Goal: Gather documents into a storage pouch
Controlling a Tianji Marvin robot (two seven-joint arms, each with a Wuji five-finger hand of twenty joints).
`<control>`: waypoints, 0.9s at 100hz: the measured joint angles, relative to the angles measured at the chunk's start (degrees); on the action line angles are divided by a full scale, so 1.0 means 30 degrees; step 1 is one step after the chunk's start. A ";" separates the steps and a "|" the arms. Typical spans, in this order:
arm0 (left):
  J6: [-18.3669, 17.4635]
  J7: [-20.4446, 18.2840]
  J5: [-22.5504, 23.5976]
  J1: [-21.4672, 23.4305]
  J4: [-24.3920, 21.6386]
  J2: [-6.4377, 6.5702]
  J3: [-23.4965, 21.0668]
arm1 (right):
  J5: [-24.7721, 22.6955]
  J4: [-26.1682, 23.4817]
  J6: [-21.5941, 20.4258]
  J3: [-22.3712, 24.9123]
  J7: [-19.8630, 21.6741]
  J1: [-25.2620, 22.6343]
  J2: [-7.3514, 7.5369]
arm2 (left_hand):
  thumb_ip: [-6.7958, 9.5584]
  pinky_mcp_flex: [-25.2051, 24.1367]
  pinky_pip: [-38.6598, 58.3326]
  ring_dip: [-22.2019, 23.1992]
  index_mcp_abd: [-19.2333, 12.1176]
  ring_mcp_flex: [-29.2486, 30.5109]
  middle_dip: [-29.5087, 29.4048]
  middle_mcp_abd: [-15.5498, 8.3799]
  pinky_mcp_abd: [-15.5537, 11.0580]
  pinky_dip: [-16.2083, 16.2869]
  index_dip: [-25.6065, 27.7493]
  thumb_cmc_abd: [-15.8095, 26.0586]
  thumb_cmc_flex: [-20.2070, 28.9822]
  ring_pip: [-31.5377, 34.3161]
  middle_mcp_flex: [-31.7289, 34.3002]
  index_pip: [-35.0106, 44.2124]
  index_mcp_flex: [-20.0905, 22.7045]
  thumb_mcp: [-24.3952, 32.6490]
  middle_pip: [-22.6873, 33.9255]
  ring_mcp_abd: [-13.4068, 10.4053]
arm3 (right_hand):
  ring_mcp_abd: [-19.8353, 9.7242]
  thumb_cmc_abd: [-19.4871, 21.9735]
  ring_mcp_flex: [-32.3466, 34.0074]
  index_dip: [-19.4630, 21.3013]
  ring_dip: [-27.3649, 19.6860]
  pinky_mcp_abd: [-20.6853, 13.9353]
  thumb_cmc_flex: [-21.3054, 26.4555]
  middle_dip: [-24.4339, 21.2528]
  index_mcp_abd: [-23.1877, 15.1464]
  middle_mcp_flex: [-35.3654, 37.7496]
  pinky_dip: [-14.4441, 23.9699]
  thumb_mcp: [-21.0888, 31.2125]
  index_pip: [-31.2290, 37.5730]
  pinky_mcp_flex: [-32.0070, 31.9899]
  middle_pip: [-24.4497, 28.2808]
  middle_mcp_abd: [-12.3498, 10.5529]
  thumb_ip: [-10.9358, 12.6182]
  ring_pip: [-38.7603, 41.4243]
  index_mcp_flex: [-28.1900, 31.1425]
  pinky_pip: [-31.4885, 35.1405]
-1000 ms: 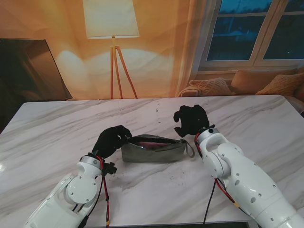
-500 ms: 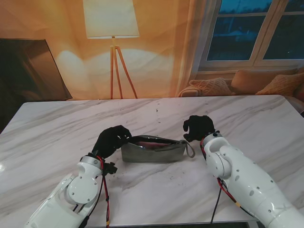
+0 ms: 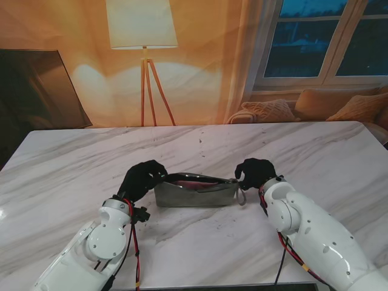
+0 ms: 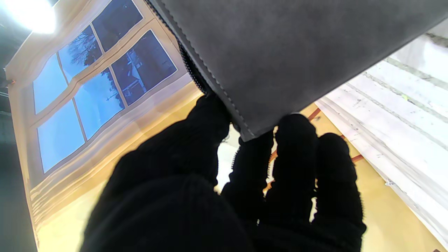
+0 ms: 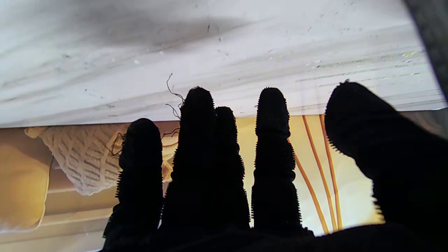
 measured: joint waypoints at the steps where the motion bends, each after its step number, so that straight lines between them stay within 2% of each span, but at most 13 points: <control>1: 0.0026 -0.0003 -0.0019 -0.0003 -0.0002 -0.0003 0.0002 | 0.0006 0.0011 -0.0057 0.0015 0.0038 -0.0014 0.0001 | 0.0000 0.0000 0.0000 0.0000 0.0000 0.0000 0.0000 0.0000 0.0000 0.0000 -0.0002 0.0000 0.0000 0.0000 0.0000 0.0000 0.0000 0.0000 0.0001 0.0000 | 0.0000 0.0000 -0.0002 0.0000 0.0000 0.0000 0.0000 -0.0005 -0.0006 0.0000 0.0000 0.0000 0.0000 -0.0014 -0.0030 0.0000 0.0000 -0.0054 0.0000 -0.0007; 13: 0.0267 -0.0005 -0.0117 -0.0068 -0.0003 -0.0036 0.0055 | 0.0179 0.0104 -0.0776 0.0235 0.0312 -0.0222 0.0029 | -0.0003 0.0000 0.0000 -0.0002 0.0000 0.0000 -0.0001 0.0000 0.0000 0.0000 -0.0026 0.0006 0.0000 -0.0003 0.0000 0.0000 0.0000 0.0000 0.0005 0.0000 | 0.0028 -0.0032 -0.0015 0.0000 -0.0037 0.0007 -0.0004 -0.0219 -0.0255 0.0000 0.0000 0.0000 -0.0317 -0.0204 -0.0394 -0.0194 0.0000 -0.0471 -0.0332 -0.0437; 26: 0.0345 0.0019 -0.0173 -0.0129 -0.0001 -0.0060 0.0104 | 0.0923 0.0020 -0.0939 0.0601 0.0347 -0.0653 0.0024 | -0.0003 0.0000 0.0000 -0.0002 0.0016 0.0000 -0.0001 0.0000 0.0000 0.0000 -0.0214 0.0007 0.0000 -0.0003 0.0000 -0.0002 0.0000 0.0000 0.0019 0.0000 | 0.0032 -0.0047 -0.0050 -0.0012 -0.0047 0.0041 -0.0006 -0.0398 -0.0302 0.0000 0.0000 0.0000 -0.0237 -0.0307 -0.0621 -0.0199 0.0000 -0.0702 -0.0206 -0.0651; 53: 0.0521 0.0026 -0.0212 -0.0188 0.0023 -0.0088 0.0127 | 0.0437 -0.0544 -0.1638 0.1250 0.0623 -0.1479 0.0146 | -0.0003 0.0000 0.0000 -0.0003 0.0021 0.0000 -0.0162 0.0000 0.0000 0.0000 -0.0417 0.0017 0.0000 -0.0003 0.0000 -0.0002 0.0000 0.0000 0.0248 0.0000 | 0.0037 -0.0248 -0.0060 -0.0099 -0.0236 0.0141 -0.0004 -0.0580 -0.0625 -0.0011 0.0000 0.0000 -0.0448 -0.0492 -0.0938 -0.0357 0.0000 -0.1140 -0.0478 -0.1021; 66: 0.0608 0.0060 -0.0329 -0.0189 0.0009 -0.0118 0.0129 | 0.0957 -0.0604 -0.1664 0.1298 0.0739 -0.1648 0.0161 | -0.0003 0.0000 0.0000 -0.0003 0.0028 0.0000 -0.0169 0.0000 0.0000 0.0001 -0.0481 0.0019 0.0000 -0.0003 0.0000 0.0004 0.0000 0.0000 0.0257 0.0000 | 0.0071 -0.0248 -0.0243 -0.0099 -0.0307 0.0216 -0.0004 -0.0682 -0.0627 -0.0192 0.0000 0.0000 -0.0461 -0.0612 -0.0988 -0.0362 0.0000 -0.1547 -0.0478 -0.1254; 90: 0.0599 0.0068 -0.0336 -0.0208 0.0032 -0.0128 0.0137 | 0.1266 -0.0605 -0.2036 0.1315 0.0093 -0.2007 0.0089 | -0.0003 0.0000 0.0000 -0.0003 0.0037 0.0000 -0.0183 0.0000 0.0000 0.0001 -0.0580 0.0019 0.0000 -0.0003 0.0000 0.0017 0.0000 0.0000 0.0273 0.0000 | 0.0078 -0.0248 -0.0244 -0.0183 -0.0307 0.0220 -0.0004 -0.0723 -0.0837 -0.0192 0.0000 0.0000 -0.0497 -0.0741 -0.1155 -0.0363 0.0000 -0.1547 -0.0686 -0.1286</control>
